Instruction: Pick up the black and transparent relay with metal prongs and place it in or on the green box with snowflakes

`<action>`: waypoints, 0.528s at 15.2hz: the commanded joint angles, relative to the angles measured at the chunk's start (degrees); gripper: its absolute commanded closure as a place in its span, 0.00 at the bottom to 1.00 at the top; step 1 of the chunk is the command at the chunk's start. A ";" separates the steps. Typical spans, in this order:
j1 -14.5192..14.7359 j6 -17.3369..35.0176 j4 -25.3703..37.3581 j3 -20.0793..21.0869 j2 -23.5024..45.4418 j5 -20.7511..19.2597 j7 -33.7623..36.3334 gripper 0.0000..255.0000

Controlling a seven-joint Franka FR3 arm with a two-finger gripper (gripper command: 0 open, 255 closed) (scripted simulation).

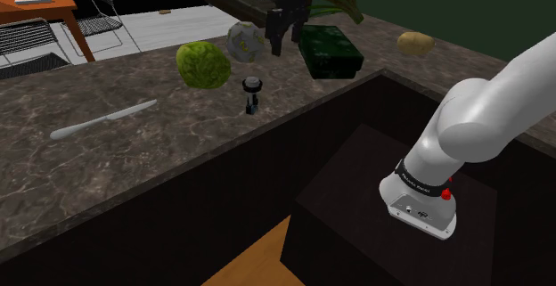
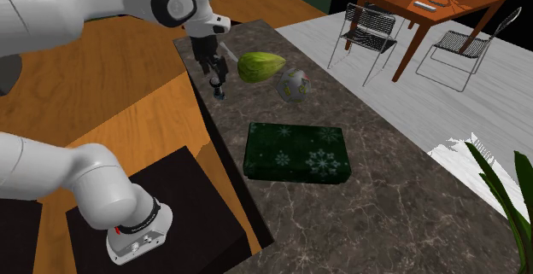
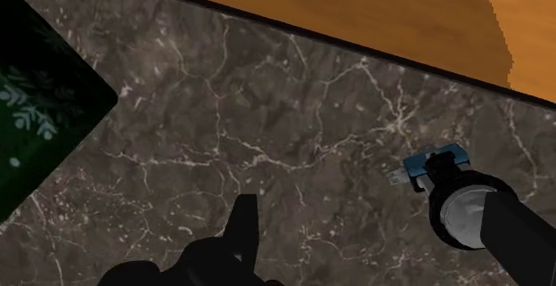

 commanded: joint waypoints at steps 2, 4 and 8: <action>0.97 1.55 3.09 2.27 5.31 0.06 1.86 0.00; 1.64 2.29 5.50 3.74 8.93 -0.17 3.19 0.00; 2.61 3.78 8.27 5.55 13.85 -0.83 4.99 0.00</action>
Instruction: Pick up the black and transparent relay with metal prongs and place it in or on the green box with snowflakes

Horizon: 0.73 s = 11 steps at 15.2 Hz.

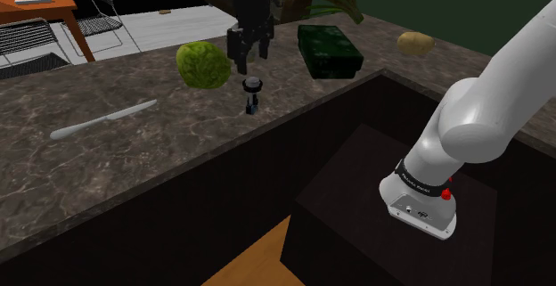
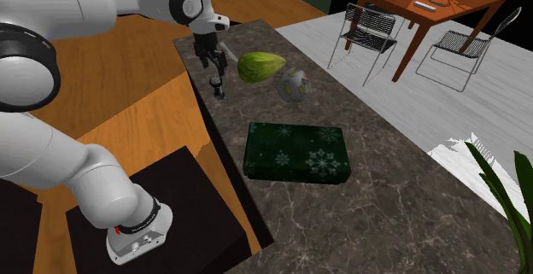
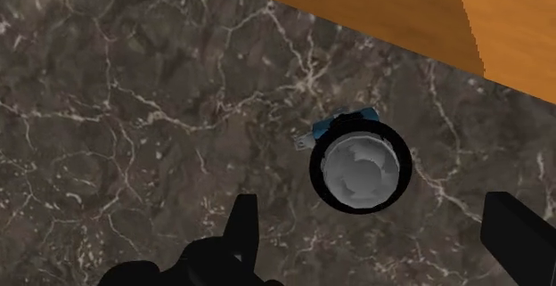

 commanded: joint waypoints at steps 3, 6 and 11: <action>0.19 3.05 -1.75 0.40 1.41 -0.28 0.51 0.00; 0.19 5.35 -3.62 0.46 1.87 -0.41 0.62 0.00; 0.19 5.79 -3.96 0.47 1.97 -0.44 0.65 0.00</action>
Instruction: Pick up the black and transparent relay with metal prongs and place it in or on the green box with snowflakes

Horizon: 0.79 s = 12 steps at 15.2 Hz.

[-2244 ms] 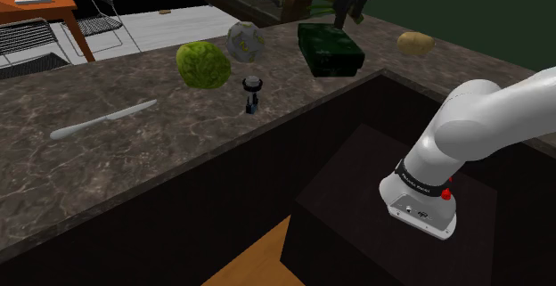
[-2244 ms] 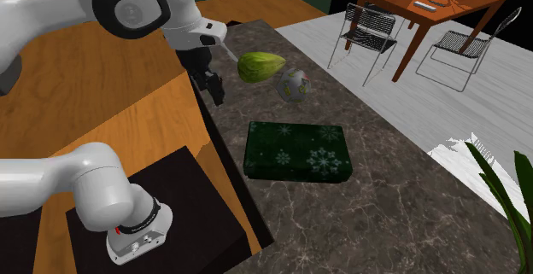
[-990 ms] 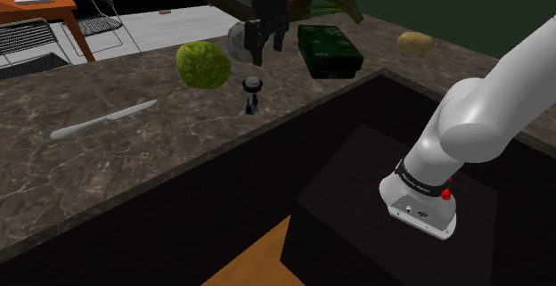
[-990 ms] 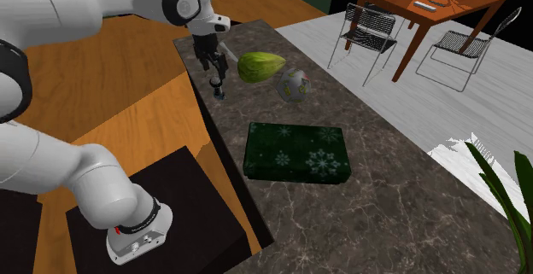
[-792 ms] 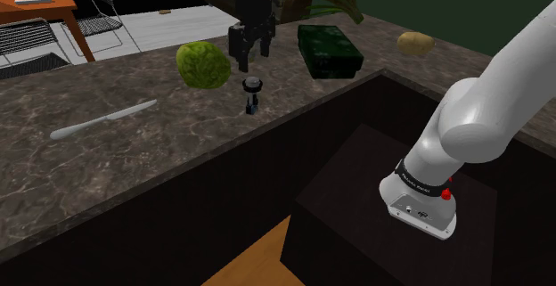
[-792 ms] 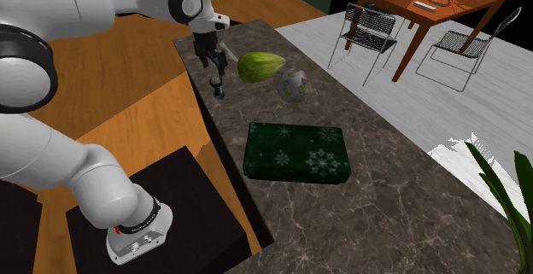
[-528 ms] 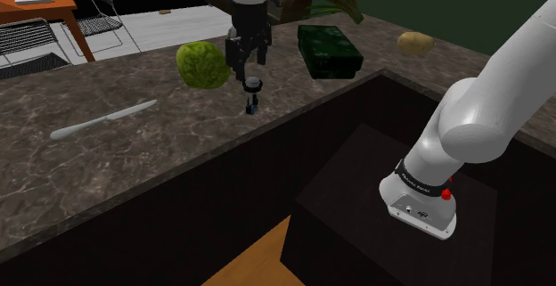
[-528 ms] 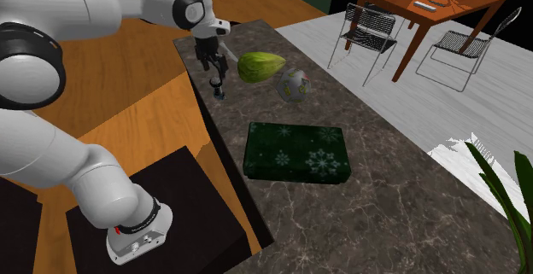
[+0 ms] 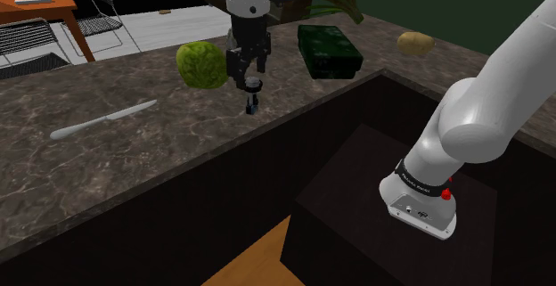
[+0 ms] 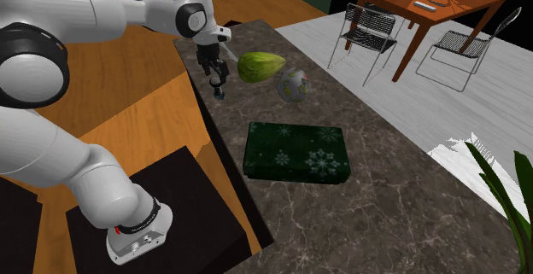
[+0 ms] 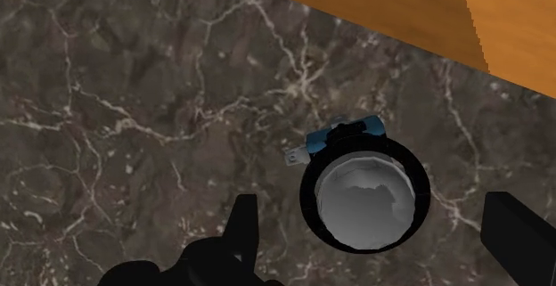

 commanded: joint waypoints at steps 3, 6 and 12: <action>0.00 0.03 -0.01 0.00 0.01 0.00 0.01 0.00; 0.00 0.03 -0.01 0.00 0.01 0.00 0.01 1.00; 0.00 0.03 -0.01 0.00 0.02 0.00 0.01 1.00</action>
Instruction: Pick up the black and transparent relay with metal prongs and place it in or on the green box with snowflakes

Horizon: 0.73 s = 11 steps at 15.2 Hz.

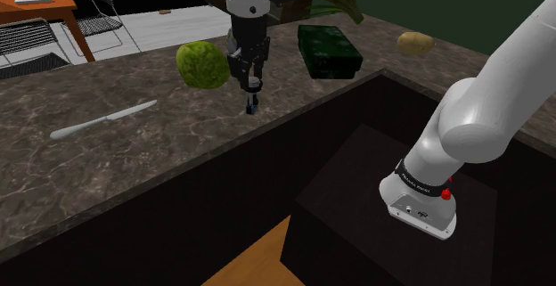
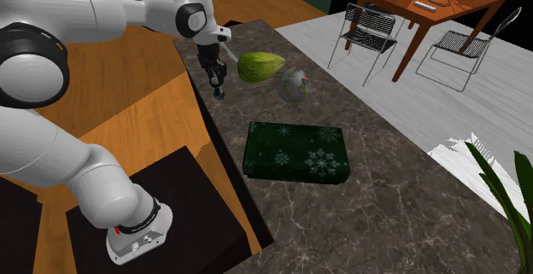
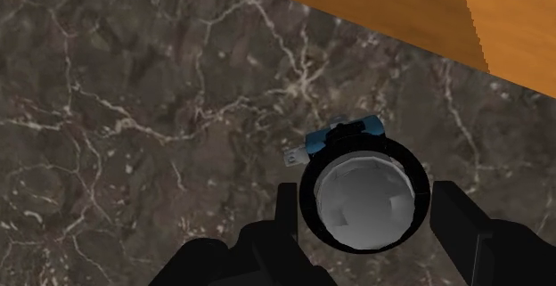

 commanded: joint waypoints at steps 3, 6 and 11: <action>-0.01 -1.52 1.15 -0.06 -0.37 0.11 -0.13 1.00; -0.04 -3.82 3.03 -0.16 -0.80 0.23 -0.28 1.00; -0.09 -7.64 6.39 -0.29 -1.29 0.35 -0.48 1.00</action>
